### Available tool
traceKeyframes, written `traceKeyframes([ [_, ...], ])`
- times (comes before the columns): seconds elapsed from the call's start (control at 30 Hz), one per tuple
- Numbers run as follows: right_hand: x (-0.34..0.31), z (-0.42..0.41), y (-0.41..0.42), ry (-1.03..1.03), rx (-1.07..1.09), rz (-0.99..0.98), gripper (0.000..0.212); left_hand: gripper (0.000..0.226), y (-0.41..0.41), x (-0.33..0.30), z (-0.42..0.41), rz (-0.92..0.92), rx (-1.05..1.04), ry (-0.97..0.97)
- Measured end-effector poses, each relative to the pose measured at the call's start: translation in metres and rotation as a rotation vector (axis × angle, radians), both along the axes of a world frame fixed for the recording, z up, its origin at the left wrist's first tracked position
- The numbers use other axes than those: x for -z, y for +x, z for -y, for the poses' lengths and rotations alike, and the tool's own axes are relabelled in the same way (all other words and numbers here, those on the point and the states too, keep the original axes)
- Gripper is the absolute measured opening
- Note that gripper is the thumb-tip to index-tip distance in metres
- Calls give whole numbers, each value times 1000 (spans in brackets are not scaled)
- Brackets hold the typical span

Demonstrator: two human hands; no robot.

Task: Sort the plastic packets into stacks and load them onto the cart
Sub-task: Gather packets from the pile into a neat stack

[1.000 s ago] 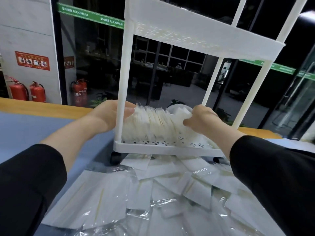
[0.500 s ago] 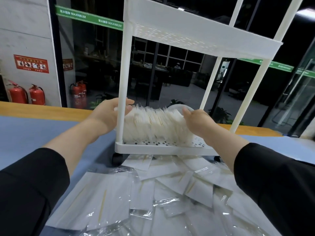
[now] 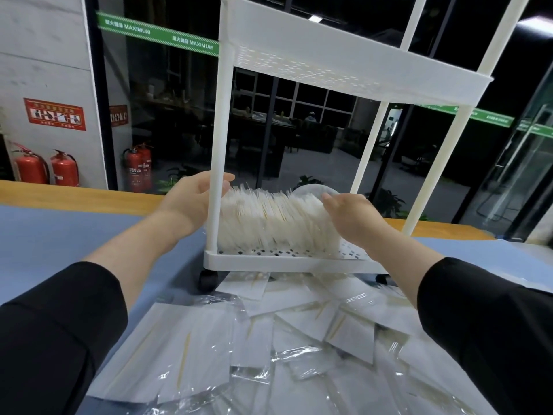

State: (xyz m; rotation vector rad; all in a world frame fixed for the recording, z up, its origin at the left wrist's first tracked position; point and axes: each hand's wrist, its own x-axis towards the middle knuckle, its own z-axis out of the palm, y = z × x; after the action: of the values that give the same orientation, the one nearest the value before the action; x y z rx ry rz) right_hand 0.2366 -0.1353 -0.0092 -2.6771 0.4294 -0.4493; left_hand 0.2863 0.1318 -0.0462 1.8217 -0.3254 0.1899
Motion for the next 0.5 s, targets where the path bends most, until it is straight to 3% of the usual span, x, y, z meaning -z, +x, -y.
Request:
traceKeyframes([
  [0.07, 4, 3, -8, 118, -111, 163, 35, 22, -1, -2, 0, 0, -13, -28],
  [0.13, 3, 0, -19, 179, -125, 289, 36, 23, -3, -5, 0, 14, -47, -56],
  [0.33, -7, -15, -67, 146, -232, 317, 35, 21, -23, -8, -13, 105, -184, -165],
  [0.5, -3, -19, -118, 180, -318, 282, 31, 22, -71, -11, -32, 119, -475, -211],
])
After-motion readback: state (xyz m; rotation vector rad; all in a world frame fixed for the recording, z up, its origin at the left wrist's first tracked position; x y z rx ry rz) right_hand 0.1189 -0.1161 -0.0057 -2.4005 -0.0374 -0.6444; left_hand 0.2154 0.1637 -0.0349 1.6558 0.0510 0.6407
